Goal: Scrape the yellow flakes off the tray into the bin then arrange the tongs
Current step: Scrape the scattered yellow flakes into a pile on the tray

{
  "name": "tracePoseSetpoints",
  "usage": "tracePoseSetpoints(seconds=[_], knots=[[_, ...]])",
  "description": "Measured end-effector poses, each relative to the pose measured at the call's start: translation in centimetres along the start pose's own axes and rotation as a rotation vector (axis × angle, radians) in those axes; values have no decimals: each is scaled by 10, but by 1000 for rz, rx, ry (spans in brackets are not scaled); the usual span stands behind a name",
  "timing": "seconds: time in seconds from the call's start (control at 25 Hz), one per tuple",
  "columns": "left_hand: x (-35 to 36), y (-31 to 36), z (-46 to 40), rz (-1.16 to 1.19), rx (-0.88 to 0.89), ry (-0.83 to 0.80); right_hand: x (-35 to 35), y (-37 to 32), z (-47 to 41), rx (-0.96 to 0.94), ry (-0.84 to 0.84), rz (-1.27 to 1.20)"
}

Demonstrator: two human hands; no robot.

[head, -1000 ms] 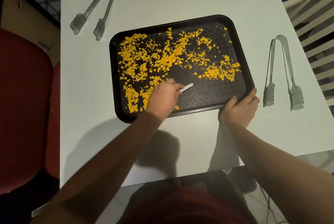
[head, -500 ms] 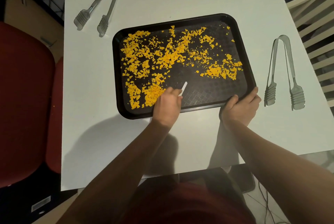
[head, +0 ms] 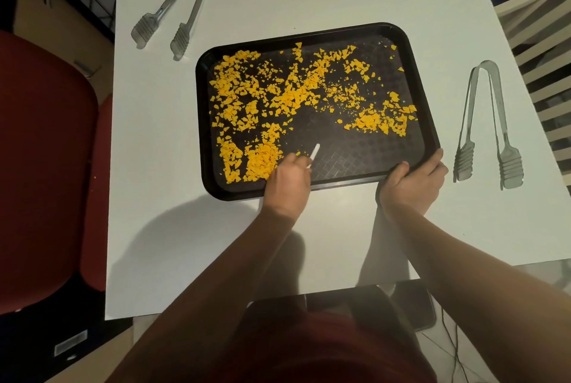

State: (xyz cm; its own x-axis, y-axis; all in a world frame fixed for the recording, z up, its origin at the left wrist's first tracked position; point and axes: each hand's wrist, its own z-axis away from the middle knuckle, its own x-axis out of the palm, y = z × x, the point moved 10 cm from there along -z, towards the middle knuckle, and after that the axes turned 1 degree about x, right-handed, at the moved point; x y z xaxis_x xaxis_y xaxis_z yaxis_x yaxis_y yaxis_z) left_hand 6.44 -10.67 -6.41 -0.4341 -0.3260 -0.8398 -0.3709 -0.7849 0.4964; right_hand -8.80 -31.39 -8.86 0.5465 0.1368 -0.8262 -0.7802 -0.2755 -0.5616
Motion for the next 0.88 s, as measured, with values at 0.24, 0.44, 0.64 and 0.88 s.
tracePoseSetpoints(seconds=[0.24,0.44,0.64,0.88], knots=[[-34,-30,15,67,-58,178,0,-1,0,-4,-1,7],[-16,-22,19,3,-27,46,0,-1,0,-7,-4,5],[-37,-32,15,42,-108,176,0,-1,0,-12,6,-6],[-17,-29,15,-6,-158,63,0,0,0,-1,15,2]])
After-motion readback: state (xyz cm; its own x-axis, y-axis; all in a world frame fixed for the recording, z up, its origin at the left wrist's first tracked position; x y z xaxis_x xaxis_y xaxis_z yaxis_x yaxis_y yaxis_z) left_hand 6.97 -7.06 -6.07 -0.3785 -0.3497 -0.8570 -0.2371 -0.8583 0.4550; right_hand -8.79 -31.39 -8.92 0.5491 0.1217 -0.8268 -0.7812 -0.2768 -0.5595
